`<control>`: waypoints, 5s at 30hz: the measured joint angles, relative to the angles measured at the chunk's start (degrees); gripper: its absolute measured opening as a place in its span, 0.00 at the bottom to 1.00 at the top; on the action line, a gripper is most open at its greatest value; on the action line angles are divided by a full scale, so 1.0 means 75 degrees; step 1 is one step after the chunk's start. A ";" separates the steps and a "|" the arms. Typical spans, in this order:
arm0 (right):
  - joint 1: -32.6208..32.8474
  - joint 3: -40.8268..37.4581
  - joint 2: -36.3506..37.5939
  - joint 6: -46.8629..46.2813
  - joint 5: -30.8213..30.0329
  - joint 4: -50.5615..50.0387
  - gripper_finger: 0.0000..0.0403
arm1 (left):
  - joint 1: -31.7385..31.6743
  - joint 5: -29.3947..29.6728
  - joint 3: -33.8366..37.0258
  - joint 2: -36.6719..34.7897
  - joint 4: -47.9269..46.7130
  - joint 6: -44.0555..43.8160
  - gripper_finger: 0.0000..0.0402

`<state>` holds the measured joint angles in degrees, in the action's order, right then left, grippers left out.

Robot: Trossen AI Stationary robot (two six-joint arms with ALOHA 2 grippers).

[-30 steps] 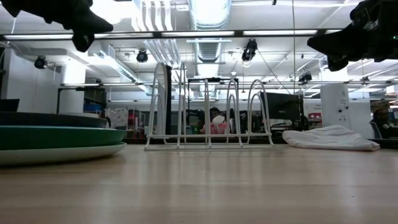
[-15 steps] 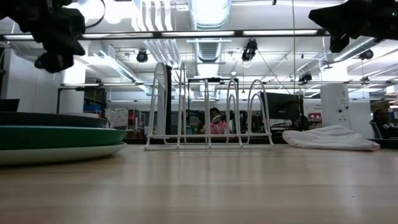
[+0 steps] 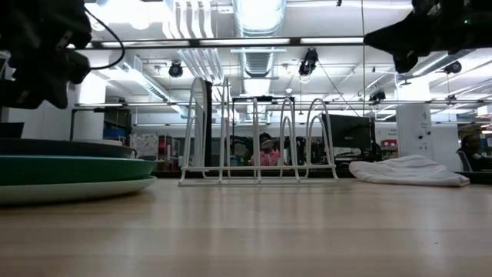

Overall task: Sort dishes
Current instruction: Put the black plate in the dishwasher rack

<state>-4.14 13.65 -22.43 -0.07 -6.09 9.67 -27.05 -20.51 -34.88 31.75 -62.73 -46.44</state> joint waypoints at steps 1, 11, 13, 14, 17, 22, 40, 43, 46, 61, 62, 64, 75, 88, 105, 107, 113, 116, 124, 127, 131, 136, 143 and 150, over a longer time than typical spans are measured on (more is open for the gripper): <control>0.0000 0.0008 -0.0106 -0.0038 0.0000 -0.0006 0.05 | 0.0073 0.0012 -0.0038 0.0071 0.0113 0.0013 0.00; 0.0000 0.0227 -0.0712 -0.0190 0.0000 -0.0006 0.05 | 0.1971 0.0982 -0.0167 0.1333 0.1272 0.0059 0.00; 0.0000 0.0287 -0.0721 -0.0182 0.0000 0.0001 0.05 | 0.2415 0.1548 -0.0278 0.1652 0.0910 0.0031 0.00; 0.0000 0.0313 -0.0721 -0.0176 0.0000 -0.0001 0.05 | 0.2632 0.1836 -0.0363 0.1791 0.0780 -0.0053 0.00; 0.0000 0.0399 -0.0721 -0.0169 0.0000 -0.0003 0.05 | 0.3101 0.2425 -0.0631 0.2197 0.0566 -0.0286 0.00; 0.0000 0.0428 -0.0724 -0.0114 0.0000 -0.0006 0.05 | 0.3434 0.2553 -0.1004 0.2894 0.0260 -0.0660 0.00; 0.0000 0.0404 -0.0724 -0.0240 0.0000 -0.0048 0.05 | 0.3451 0.2398 -0.1101 0.4404 -0.0378 -0.0745 0.09; 0.0000 0.0402 -0.0724 -0.0240 0.0000 -0.0064 0.05 | 0.3451 0.2454 -0.1101 0.4511 -0.0376 -0.0745 0.16; 0.0000 0.0402 -0.0724 -0.0242 0.0000 -0.0064 0.05 | 0.3451 0.2671 -0.1101 0.4610 -0.0377 -0.0738 0.23; 0.0000 0.0393 -0.0724 -0.0236 0.0003 -0.0067 0.05 | 0.3451 0.2873 -0.1089 0.5375 -0.0392 -0.0553 0.33; 0.0000 0.0393 -0.0724 -0.0233 0.0003 -0.0070 0.05 | 0.3451 0.2873 -0.1089 0.5424 -0.0392 -0.0531 0.33; 0.0000 0.0393 -0.0724 -0.0233 0.0003 -0.0070 0.05 | 0.3451 0.2873 -0.1089 0.5513 -0.0384 -0.0516 0.33; 0.0000 0.0393 -0.0724 -0.0239 0.0003 -0.0269 0.05 | 0.3451 0.2870 -0.1089 0.5918 -0.0352 -0.0474 0.31; 0.0003 0.0393 -0.0724 -0.0239 0.0003 -0.0294 0.05 | 0.3451 0.2866 -0.1089 0.6008 -0.0286 -0.0474 0.28; 0.0003 0.0393 -0.0724 -0.0197 0.0004 -0.0294 0.05 | 0.3451 0.2853 -0.1089 0.6008 -0.0237 -0.0488 0.17; 0.0000 0.0393 -0.0724 -0.0193 0.0003 -0.0294 0.05 | 0.3451 0.2835 -0.1089 0.6006 -0.0246 -0.0510 0.11; 0.0002 0.0393 -0.0724 -0.0182 0.0004 -0.0294 0.05 | 0.3454 0.2747 -0.1115 0.5991 -0.0282 -0.0646 0.03; 0.0002 0.0393 -0.0724 -0.0179 0.0004 -0.0294 0.05 | 0.3454 0.2655 -0.1295 0.5997 -0.0384 -0.0660 0.03; 0.0003 0.0393 -0.0723 -0.0144 0.0006 -0.0348 0.05 | 0.3461 0.2873 -0.2776 0.6000 -0.1965 -0.0683 0.00; 0.0001 0.0393 -0.0724 -0.0043 0.0006 -0.0462 0.05 | 0.3522 0.3111 -0.3503 0.6003 -0.2665 -0.0693 0.00; 0.0001 0.0393 -0.0722 0.0012 0.0006 -0.0478 0.05 | 0.3617 0.3529 -0.4636 0.6006 -0.3215 -0.0645 0.00; 0.0001 0.0393 -0.0723 0.0017 0.0006 -0.0478 0.05 | 0.3620 0.3759 -0.5837 0.6011 -0.3641 -0.0472 0.00; 0.0001 0.0393 -0.0721 0.0018 0.0006 -0.0473 0.05 | 0.3654 0.4838 -0.7224 0.6178 -0.3635 0.0523 0.00; 0.0000 0.0739 -0.0747 0.0030 -0.0184 -0.0364 0.05 | 0.3655 0.6277 -0.8815 0.6885 -0.3242 0.1860 0.00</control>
<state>-4.14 19.20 -28.03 0.15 -7.47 6.94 0.36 26.56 -100.99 83.39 -87.05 -32.50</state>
